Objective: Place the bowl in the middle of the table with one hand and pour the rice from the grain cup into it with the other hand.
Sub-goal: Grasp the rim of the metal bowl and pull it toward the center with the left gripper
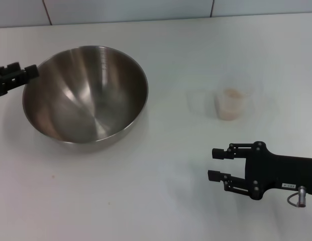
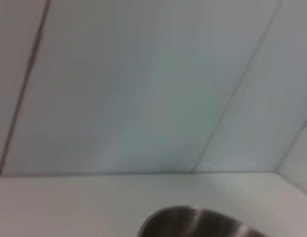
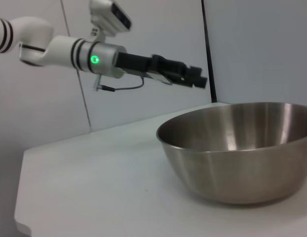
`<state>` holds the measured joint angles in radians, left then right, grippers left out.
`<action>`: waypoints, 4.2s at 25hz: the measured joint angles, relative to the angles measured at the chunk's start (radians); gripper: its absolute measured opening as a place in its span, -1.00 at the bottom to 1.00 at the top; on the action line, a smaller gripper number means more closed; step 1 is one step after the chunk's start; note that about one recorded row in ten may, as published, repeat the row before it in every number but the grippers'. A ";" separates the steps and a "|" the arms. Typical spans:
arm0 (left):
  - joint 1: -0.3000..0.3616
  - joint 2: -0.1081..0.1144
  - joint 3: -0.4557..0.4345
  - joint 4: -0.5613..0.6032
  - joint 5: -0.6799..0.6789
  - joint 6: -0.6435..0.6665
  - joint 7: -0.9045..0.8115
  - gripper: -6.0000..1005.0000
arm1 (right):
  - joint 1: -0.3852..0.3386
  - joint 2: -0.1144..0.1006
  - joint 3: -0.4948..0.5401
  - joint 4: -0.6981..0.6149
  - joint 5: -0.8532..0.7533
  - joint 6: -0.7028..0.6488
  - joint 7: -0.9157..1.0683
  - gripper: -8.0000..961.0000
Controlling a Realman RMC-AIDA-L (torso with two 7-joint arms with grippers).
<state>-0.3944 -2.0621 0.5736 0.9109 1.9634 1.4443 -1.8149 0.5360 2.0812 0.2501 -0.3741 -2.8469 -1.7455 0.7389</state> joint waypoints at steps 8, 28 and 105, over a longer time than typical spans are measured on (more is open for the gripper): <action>0.016 0.003 0.049 0.272 0.221 0.001 -0.449 0.31 | -0.003 -0.001 0.005 0.024 0.000 0.019 -0.033 0.02; -0.042 0.002 0.235 0.453 0.466 0.182 -0.922 0.31 | -0.017 -0.002 0.012 0.039 0.013 0.049 -0.122 0.02; -0.269 -0.010 0.562 0.325 0.700 0.182 -0.911 -0.97 | -0.017 -0.006 0.012 0.053 0.067 0.031 -0.148 0.02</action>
<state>-0.6630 -2.0725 1.1352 1.2356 2.6632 1.6267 -2.7259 0.5188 2.0754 0.2624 -0.3206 -2.7795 -1.7148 0.5905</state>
